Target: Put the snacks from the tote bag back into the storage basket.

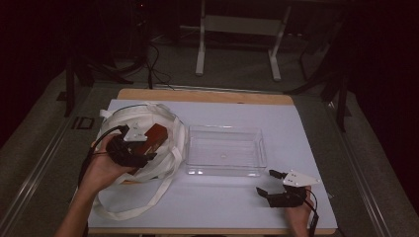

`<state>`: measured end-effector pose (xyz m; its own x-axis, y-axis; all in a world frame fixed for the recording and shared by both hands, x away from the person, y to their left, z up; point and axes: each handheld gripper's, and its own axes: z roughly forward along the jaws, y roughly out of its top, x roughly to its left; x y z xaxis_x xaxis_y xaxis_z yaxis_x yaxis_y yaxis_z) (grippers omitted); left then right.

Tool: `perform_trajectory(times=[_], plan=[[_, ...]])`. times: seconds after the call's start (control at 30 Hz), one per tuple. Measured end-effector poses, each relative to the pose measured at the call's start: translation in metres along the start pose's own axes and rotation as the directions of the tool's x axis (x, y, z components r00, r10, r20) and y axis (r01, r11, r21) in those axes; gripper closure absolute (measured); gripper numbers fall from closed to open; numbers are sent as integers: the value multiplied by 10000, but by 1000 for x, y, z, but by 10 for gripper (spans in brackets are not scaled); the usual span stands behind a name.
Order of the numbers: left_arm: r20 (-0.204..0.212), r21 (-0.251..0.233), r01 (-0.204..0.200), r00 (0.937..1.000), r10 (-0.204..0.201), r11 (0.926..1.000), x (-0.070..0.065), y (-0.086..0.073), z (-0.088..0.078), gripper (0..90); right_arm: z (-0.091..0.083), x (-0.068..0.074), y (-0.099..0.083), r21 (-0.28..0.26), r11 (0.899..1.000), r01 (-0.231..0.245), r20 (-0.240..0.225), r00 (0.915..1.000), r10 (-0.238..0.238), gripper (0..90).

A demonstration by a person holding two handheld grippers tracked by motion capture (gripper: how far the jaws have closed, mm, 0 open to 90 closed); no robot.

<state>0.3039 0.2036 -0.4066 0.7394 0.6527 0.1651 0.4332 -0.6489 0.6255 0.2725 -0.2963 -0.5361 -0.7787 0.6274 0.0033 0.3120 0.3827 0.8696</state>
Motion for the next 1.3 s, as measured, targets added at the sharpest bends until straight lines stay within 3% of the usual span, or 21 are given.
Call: perform_trajectory(times=[0.23, 0.5, 0.83, 1.3], plan=[[-18, 420, 198, 9998, -197, 9989, 4, 1, 2, 405, 0, 0, 0, -40, 10000, -4, -11, 10000, 4, 158], [-191, 1123, 176, 9997, -156, 9935, 10, 5, 7, 404, -1, 0, 0, -60, 10000, 16, -4, 10000, -16, 158], [-342, 1442, 403, 9988, -357, 9887, 18, 3, 9, 388, -1, 0, 0, -62, 10000, 8, 14, 10000, -8, 158], [-553, 2000, 903, 9952, -807, 9756, 29, -3, 12, 389, -1, 1, 0, -54, 10000, 37, 53, 10000, -37, 158]])
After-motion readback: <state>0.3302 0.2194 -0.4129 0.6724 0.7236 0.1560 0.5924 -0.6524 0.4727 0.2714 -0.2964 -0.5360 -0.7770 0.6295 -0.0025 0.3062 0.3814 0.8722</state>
